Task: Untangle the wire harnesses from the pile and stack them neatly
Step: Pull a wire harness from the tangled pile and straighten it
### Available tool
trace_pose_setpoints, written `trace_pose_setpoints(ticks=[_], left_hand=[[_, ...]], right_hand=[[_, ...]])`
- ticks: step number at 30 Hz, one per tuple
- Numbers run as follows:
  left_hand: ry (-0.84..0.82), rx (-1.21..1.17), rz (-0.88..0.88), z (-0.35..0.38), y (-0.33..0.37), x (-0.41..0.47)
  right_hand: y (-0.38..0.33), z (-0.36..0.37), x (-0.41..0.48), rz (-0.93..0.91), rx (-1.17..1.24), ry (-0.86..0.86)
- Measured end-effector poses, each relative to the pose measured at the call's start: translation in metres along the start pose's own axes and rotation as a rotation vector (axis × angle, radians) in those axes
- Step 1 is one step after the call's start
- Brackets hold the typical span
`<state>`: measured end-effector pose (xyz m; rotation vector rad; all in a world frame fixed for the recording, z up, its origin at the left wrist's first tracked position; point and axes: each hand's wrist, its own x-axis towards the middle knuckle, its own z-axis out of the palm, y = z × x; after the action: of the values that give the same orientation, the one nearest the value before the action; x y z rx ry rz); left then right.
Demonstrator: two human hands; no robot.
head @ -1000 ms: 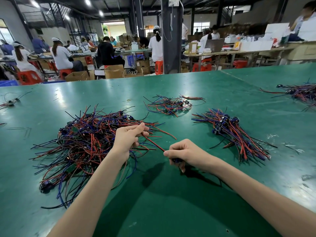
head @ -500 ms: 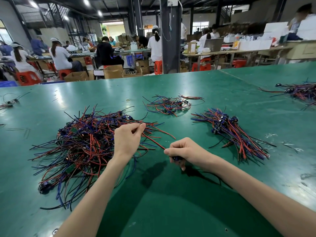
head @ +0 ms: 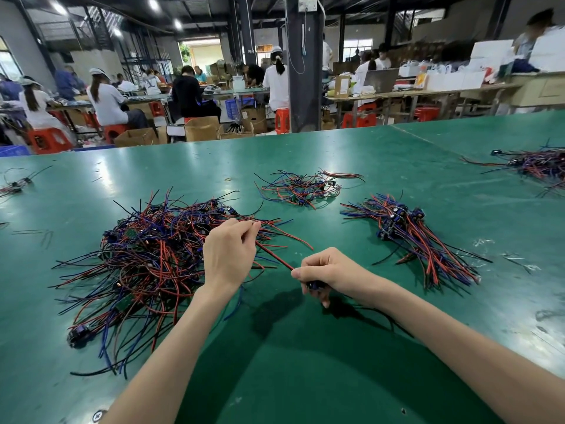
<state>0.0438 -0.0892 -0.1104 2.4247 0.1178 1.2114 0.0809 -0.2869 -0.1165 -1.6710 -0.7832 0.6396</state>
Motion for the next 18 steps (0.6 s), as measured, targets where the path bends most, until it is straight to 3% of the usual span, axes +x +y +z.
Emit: trace_pose_setpoints(ticks=[2, 6, 9, 11, 18], left_hand=[[-0.029, -0.120, -0.151, 0.001, 0.001, 0.002], [-0.041, -0.631, -0.684, -0.001, 0.003, 0.008], [-0.073, -0.931, -0.960, -0.003, 0.002, 0.010], [-0.067, -1.014, -1.015, -0.004, 0.003, 0.012], [-0.022, -1.008, -0.946, -0.004, 0.008, 0.008]], right_hand=[[0.000, -0.001, 0.000, -0.001, 0.002, 0.011], [-0.001, -0.002, 0.002, -0.010, 0.007, 0.033], [-0.003, -0.001, 0.002, -0.002, 0.024, 0.035], [-0.004, -0.002, 0.001, 0.006, 0.026, 0.025], [-0.005, 0.000, -0.003, 0.016, 0.017, -0.008]])
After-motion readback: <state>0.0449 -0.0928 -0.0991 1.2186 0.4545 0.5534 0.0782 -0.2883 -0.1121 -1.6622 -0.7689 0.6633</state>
